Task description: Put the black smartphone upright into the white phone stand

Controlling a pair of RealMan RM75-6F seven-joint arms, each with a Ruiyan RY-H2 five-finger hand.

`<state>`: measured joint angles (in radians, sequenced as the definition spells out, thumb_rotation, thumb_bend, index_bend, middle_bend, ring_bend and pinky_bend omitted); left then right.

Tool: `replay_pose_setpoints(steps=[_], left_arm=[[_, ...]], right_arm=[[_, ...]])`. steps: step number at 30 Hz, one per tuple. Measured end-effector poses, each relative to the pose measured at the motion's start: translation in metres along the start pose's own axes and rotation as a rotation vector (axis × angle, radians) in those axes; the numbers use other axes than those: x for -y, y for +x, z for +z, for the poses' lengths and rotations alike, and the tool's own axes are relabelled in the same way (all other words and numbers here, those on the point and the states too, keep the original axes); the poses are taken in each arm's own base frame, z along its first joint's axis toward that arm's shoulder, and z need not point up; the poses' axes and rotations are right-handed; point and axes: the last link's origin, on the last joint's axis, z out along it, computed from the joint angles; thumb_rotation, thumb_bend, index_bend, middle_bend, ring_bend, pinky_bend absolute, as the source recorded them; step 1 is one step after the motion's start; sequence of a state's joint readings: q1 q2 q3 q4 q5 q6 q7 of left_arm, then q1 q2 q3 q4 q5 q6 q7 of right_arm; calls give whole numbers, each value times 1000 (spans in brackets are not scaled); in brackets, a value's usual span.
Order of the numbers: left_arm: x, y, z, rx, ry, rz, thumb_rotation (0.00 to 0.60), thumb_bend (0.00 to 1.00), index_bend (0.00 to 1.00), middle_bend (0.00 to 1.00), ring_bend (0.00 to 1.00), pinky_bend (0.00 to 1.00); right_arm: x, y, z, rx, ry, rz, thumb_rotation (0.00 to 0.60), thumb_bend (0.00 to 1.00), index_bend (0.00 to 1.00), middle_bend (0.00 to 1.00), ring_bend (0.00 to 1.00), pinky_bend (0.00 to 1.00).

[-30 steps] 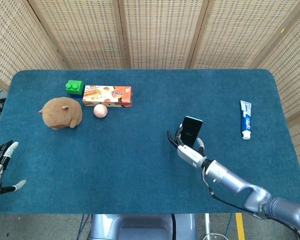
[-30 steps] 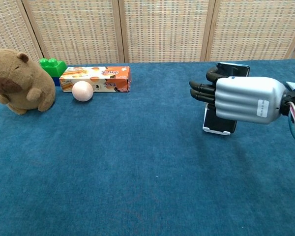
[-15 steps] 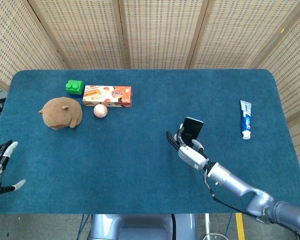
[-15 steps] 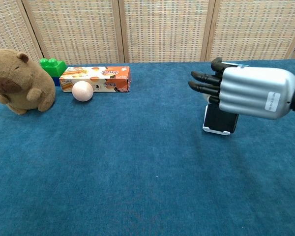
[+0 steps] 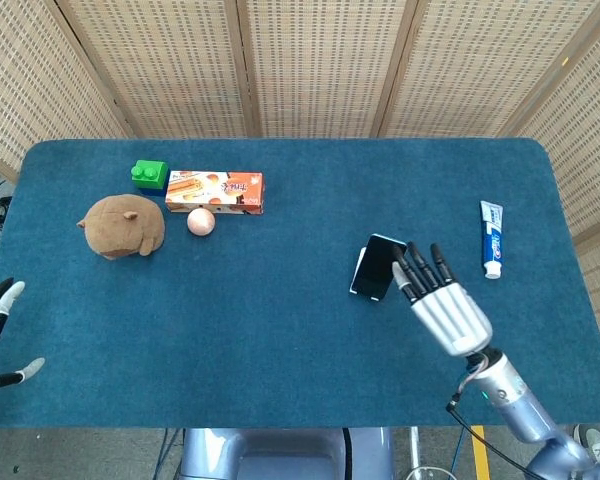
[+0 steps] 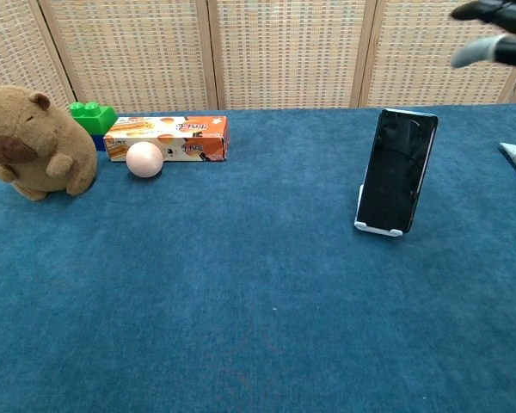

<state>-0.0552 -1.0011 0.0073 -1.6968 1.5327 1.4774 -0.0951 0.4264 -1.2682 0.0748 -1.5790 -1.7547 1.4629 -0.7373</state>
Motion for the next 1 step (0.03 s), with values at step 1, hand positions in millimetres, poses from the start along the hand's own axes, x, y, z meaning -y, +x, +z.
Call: replay_pose_setpoints(steps=[1], left_arm=[[0,0,0,0,-2,0,600,0,0,0,0,0]], right_arm=[[-5,1,-10,12,-47,86,600,0,119,0,0,44]])
